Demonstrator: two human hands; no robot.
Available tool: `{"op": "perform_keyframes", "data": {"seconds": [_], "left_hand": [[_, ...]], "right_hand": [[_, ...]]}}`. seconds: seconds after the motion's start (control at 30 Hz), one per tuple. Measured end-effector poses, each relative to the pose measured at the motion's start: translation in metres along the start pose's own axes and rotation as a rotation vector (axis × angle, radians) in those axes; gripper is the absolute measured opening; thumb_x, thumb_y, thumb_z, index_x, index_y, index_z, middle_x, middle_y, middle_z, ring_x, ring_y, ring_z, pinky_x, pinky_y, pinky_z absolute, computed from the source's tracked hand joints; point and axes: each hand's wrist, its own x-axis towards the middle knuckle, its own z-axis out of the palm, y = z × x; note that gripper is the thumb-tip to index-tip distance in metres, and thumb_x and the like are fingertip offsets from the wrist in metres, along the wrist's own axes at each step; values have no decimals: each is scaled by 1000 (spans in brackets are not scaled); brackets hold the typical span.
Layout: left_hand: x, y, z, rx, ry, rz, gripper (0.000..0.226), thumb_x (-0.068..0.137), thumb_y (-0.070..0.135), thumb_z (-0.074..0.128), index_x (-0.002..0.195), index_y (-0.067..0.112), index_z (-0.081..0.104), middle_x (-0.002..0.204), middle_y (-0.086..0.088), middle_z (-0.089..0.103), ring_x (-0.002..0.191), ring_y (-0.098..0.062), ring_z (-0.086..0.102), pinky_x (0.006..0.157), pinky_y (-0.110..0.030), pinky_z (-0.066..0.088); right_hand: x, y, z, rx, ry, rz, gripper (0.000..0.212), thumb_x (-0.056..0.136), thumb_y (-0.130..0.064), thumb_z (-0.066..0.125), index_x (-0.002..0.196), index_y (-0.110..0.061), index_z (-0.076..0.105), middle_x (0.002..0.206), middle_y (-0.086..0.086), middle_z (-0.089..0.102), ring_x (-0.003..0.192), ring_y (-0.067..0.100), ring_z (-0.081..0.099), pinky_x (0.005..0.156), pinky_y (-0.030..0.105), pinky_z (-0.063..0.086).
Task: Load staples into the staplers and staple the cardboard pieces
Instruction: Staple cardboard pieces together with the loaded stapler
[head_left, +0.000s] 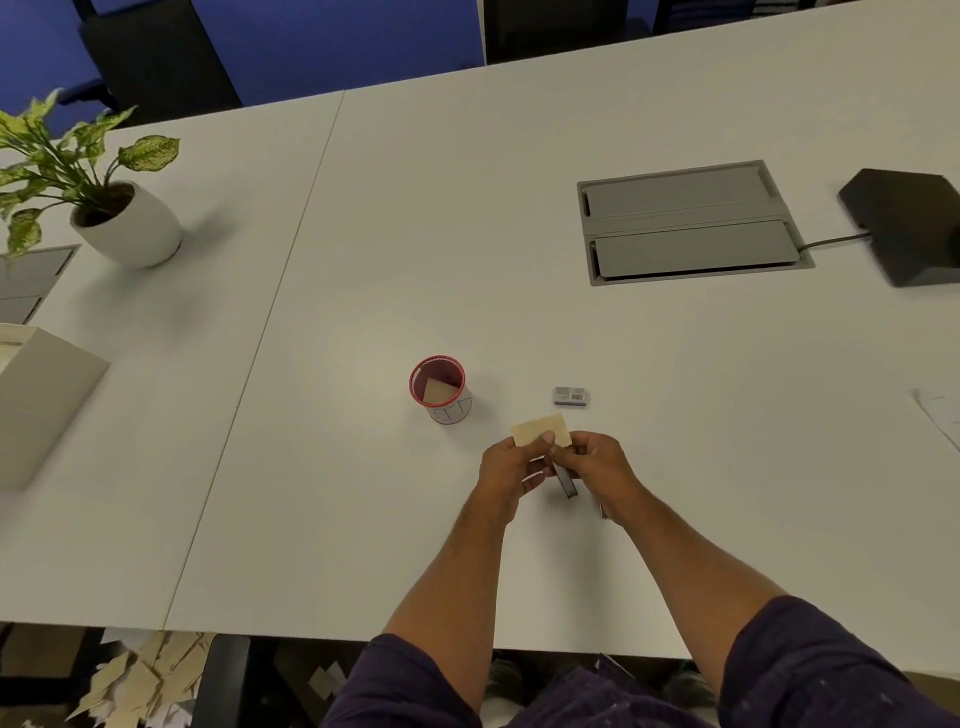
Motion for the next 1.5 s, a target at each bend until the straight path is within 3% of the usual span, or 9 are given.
{"op": "perform_keyframes", "data": {"seconds": [0.17,0.37,0.5,0.67,0.83,1.07,1.17,1.3,1.5], "left_hand": [[0,-2,0,-60,25,-18,46,81,22,80,122,8,65,110,-12,74,103,-30,71,90,-37,55],[-4,-4,-1,-118,24,4,42,83,10,77,122,0,65,110,-18,73,96,-29,71,81,-34,59],[-5,-5,1,-95,41,66,40,84,4,75,121,-6,63,114,-25,70,105,-41,69,96,-51,55],[-7,0,1,-12,91,200,25,82,5,77,106,1,72,100,-21,75,90,-35,72,83,-48,60],[-8,-2,10,-4,231,218,4,82,8,78,85,7,75,80,-14,74,72,-30,69,69,-40,61],[-14,-4,-1,-195,38,42,28,94,20,67,114,2,67,110,-18,74,101,-33,72,84,-38,60],[-11,-4,-3,-164,80,50,33,100,21,58,124,-1,63,115,-20,71,106,-35,70,96,-47,55],[-9,0,-3,-195,151,53,25,100,18,58,120,4,62,110,-15,72,99,-31,71,96,-44,54],[-8,2,-3,-228,181,43,17,99,13,59,115,8,61,103,-15,70,87,-26,69,86,-37,55]], "right_hand": [[-3,-2,-3,6,-61,1,16,88,-16,77,104,-14,77,91,9,79,86,26,77,73,25,59],[-2,-3,-2,-47,-82,13,28,81,-7,83,106,-11,74,94,9,79,92,28,76,81,34,62],[-2,-7,4,-91,-55,-11,29,76,-8,86,101,-18,75,92,6,80,89,26,77,73,31,62],[1,-11,11,-133,-9,-71,28,78,-14,87,102,-11,74,91,9,79,85,28,77,80,47,63],[5,-17,19,-211,78,-37,29,76,-18,87,95,-4,71,84,15,77,74,32,76,68,50,64],[5,-15,6,-90,-56,59,30,72,-12,90,96,-12,72,89,9,79,82,27,77,68,37,63],[3,-11,4,-2,-121,94,34,75,-16,89,104,-17,72,95,2,80,88,20,77,71,27,60],[1,-1,-1,115,-74,144,35,83,-9,81,114,-8,66,98,10,79,85,25,77,80,34,59],[0,6,-13,212,51,210,17,93,-13,71,107,-5,68,69,7,56,47,14,48,45,24,40]]}}
